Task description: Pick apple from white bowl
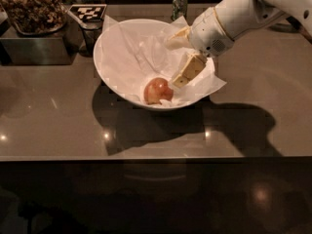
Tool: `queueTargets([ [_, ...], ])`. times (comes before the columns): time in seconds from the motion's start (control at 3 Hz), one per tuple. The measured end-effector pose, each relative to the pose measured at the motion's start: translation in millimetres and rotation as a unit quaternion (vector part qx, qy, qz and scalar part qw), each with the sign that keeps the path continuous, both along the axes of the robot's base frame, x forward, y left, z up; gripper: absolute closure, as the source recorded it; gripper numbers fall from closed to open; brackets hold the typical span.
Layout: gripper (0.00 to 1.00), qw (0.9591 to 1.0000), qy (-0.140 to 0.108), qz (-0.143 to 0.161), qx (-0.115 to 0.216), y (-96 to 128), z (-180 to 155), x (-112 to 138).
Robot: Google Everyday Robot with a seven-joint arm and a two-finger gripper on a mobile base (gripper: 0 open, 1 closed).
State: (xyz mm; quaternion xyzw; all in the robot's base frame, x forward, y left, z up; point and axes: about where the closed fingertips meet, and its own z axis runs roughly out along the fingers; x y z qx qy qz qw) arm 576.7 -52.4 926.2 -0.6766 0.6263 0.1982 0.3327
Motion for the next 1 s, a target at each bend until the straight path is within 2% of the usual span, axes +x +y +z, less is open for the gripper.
queueTargets([
  [0.67, 0.30, 0.9994, 0.033, 0.005, 0.002, 0.8, -15.7, 3.8],
  [1.0, 0.29, 0.9986, 0.050, 0.013, 0.009, 4.7, -25.5, 7.3],
])
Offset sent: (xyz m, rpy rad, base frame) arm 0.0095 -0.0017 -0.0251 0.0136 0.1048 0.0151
